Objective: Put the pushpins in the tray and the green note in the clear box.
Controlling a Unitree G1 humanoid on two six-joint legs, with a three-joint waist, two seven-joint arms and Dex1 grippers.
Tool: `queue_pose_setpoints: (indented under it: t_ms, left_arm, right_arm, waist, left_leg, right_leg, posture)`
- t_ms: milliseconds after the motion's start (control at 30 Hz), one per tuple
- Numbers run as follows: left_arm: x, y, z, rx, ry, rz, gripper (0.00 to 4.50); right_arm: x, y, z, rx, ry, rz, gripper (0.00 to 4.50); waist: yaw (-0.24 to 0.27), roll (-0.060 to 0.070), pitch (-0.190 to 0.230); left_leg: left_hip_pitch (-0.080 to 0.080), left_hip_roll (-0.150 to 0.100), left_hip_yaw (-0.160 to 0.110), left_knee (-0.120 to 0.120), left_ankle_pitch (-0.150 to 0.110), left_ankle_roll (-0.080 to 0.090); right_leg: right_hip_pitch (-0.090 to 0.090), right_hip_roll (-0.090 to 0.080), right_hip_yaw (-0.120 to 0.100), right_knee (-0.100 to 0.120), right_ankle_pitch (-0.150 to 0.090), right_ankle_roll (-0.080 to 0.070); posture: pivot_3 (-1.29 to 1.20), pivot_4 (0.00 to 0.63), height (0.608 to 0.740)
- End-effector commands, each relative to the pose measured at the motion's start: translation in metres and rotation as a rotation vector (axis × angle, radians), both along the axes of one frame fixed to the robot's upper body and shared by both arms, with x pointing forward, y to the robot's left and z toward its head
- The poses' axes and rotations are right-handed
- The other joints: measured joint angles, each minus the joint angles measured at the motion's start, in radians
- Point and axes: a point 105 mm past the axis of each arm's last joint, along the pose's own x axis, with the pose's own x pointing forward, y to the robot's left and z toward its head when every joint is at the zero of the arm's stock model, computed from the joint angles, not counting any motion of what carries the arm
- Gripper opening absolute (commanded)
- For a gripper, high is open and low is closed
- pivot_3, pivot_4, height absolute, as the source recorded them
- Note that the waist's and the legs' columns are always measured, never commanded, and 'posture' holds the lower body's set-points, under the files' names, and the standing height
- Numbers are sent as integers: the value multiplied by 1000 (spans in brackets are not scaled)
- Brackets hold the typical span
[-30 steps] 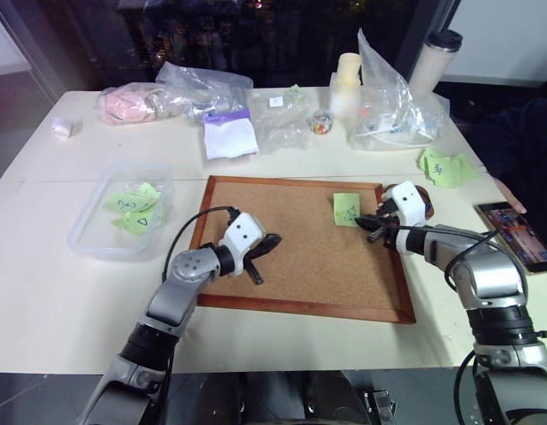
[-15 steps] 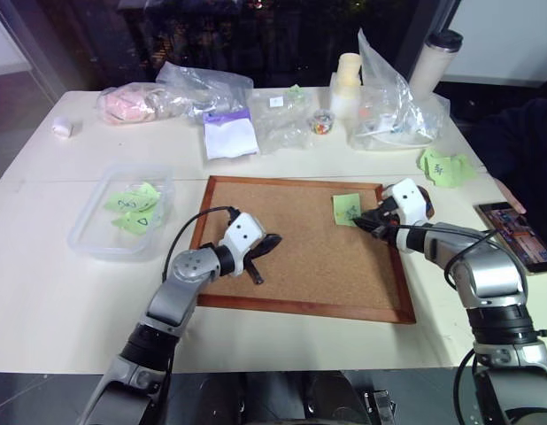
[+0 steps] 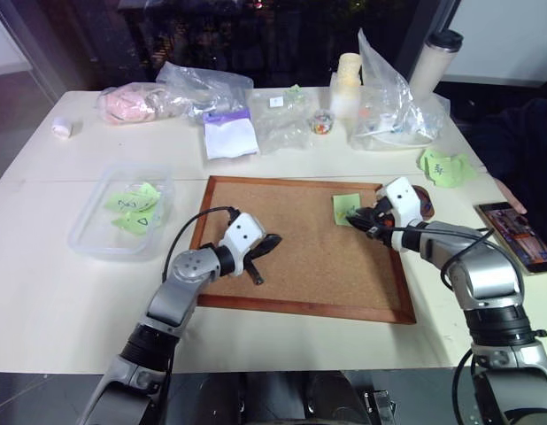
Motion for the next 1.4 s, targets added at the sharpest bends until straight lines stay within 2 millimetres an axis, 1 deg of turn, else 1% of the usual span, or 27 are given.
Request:
queue_pose_setpoints:
  t_ms: [33, 133, 233, 400, 633, 733, 767, 833, 933, 1067, 1167, 1400]
  left_arm:
    - [-12, 0, -31, 56, 106, -12, 0]
    - [-12, 0, -31, 57, 106, -14, 0]
    - [-12, 0, -31, 58, 106, -15, 0]
    - [-11, -1, -30, 60, 101, -19, 0]
    - [-11, 1, -31, 63, 100, -13, 0]
    - [-11, 2, -31, 63, 100, -10, 0]
    - [-11, 2, -31, 63, 100, -9, 0]
    - [-11, 2, -31, 64, 101, -9, 0]
    - [-12, 3, -32, 65, 105, -8, 0]
    - [-13, 5, -35, 72, 127, -5, 0]
    - [-13, 5, -39, 77, 149, -5, 0]
    - [-13, 3, -39, 73, 150, -9, 0]
  right_arm:
    - [3, -1, 7, -7, -42, 2, 1368]
    - [5, -11, 8, -5, -41, -26, 1368]
    - [5, -15, 6, -1, -30, -34, 1368]
    - [3, -15, -5, 16, 4, -36, 1368]
    - [1, -15, -9, 25, 11, -34, 1368]
    - [3, -16, -7, 39, 5, -44, 622]
    - [3, -16, -6, 40, 4, -45, 87]
    - [3, -16, -5, 40, 1, -47, 32]
    - [3, -16, 1, 44, -11, -47, 32]
    - [7, -21, 26, 78, -72, -79, 32]
    - [10, -26, 41, 103, -104, -99, 32]
    - [18, -43, 57, 115, -146, -166, 32]
  waist:
    - [0, 0, 0]
    - [0, 0, 0]
    - [0, 0, 0]
    - [1, 0, 0]
    - [1, 0, 0]
    - [1, 0, 0]
    - [1, 0, 0]
    - [1, 0, 0]
    - [1, 0, 0]
    - [1, 0, 0]
    - [2, 0, 0]
    - [2, 0, 0]
  left_leg:
    - [0, 0, 0, 0, 0, 0]
    - [0, 0, 0, 0, 0, 0]
    - [0, 0, 0, 0, 0, 0]
    - [0, 0, 0, 0, 0, 0]
    - [0, 0, 0, 0, 0, 0]
    - [0, 0, 0, 0, 0, 0]
    - [0, 0, 0, 0, 0, 0]
    - [0, 0, 0, 0, 0, 0]
    - [0, 0, 0, 0, 0, 0]
    - [0, 0, 0, 0, 0, 0]
    - [0, 0, 0, 0, 0, 0]
    - [0, 0, 0, 0, 0, 0]
  right_leg:
    - [0, 0, 0, 0, 0, 0]
    - [0, 0, 0, 0, 0, 0]
    - [0, 0, 0, 0, 0, 0]
    - [0, 0, 0, 0, 0, 0]
    - [0, 0, 0, 0, 0, 0]
    - [0, 0, 0, 0, 0, 0]
    - [0, 0, 0, 0, 0, 0]
    - [0, 0, 0, 0, 0, 0]
    - [0, 0, 0, 0, 0, 0]
    - [0, 0, 0, 0, 0, 0]
    - [0, 0, 0, 0, 0, 0]
    - [0, 0, 0, 0, 0, 0]
  posture:
    - [0, 150, 740]
    - [0, 150, 740]
    - [0, 150, 740]
    - [0, 150, 740]
    - [0, 150, 740]
    - [0, 150, 740]
    - [0, 150, 740]
    - [0, 150, 740]
    - [0, 150, 740]
    - [0, 150, 740]
    - [0, 150, 740]
    - [0, 150, 740]
